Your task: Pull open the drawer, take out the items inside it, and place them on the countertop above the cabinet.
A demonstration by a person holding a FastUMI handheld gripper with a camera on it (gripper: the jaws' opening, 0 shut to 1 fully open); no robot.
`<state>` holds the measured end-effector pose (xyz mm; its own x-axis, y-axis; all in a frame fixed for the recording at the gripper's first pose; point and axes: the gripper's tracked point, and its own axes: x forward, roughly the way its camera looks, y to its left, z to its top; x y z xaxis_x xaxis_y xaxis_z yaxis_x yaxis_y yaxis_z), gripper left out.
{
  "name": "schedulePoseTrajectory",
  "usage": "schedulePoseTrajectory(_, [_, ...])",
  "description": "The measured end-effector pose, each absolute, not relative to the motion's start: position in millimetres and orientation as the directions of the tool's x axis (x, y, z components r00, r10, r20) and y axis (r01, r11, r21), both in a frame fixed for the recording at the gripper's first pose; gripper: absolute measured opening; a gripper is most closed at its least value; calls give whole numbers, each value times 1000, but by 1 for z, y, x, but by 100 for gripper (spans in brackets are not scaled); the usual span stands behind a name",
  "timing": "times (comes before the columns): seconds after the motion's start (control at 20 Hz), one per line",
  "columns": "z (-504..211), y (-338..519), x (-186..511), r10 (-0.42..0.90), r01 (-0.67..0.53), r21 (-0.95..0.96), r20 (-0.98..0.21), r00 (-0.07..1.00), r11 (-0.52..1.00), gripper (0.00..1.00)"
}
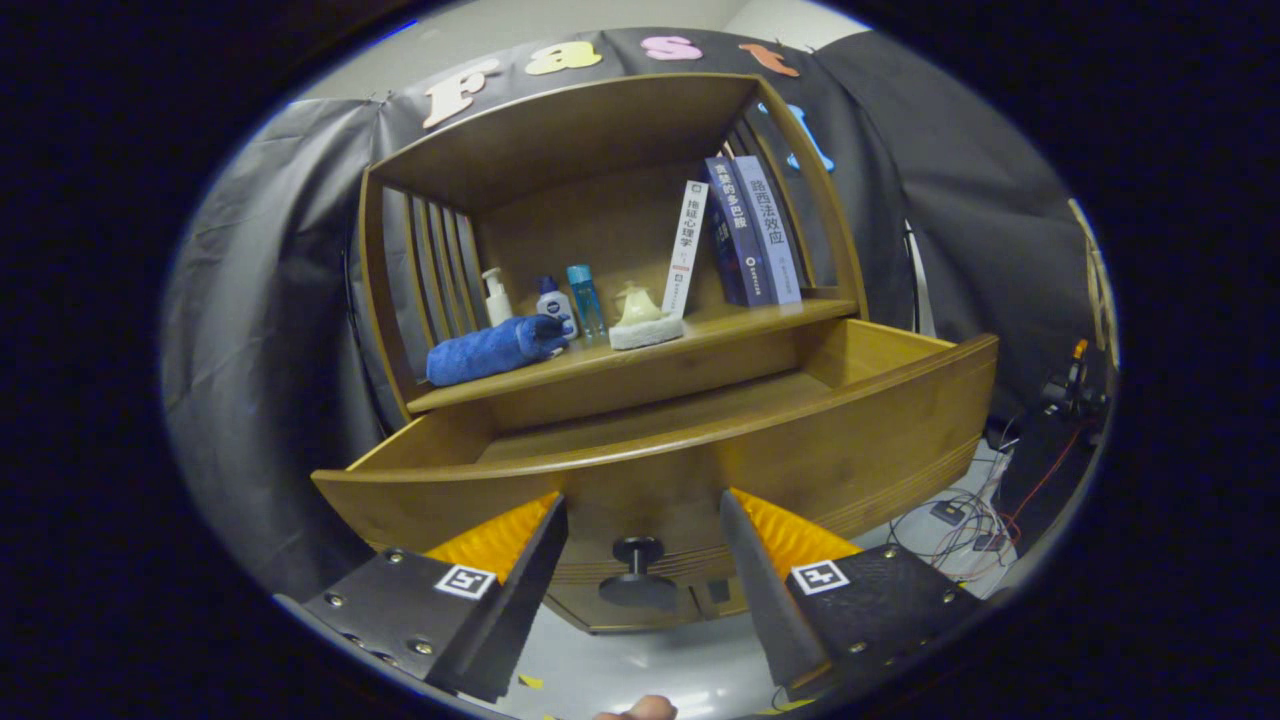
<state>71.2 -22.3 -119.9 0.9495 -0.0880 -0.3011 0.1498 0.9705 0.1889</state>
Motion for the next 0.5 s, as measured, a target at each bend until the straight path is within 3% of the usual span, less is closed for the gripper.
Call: schedulePoseTrajectory(0.5, [-117,-29,84,-69,127,187,-291,954,974,92])
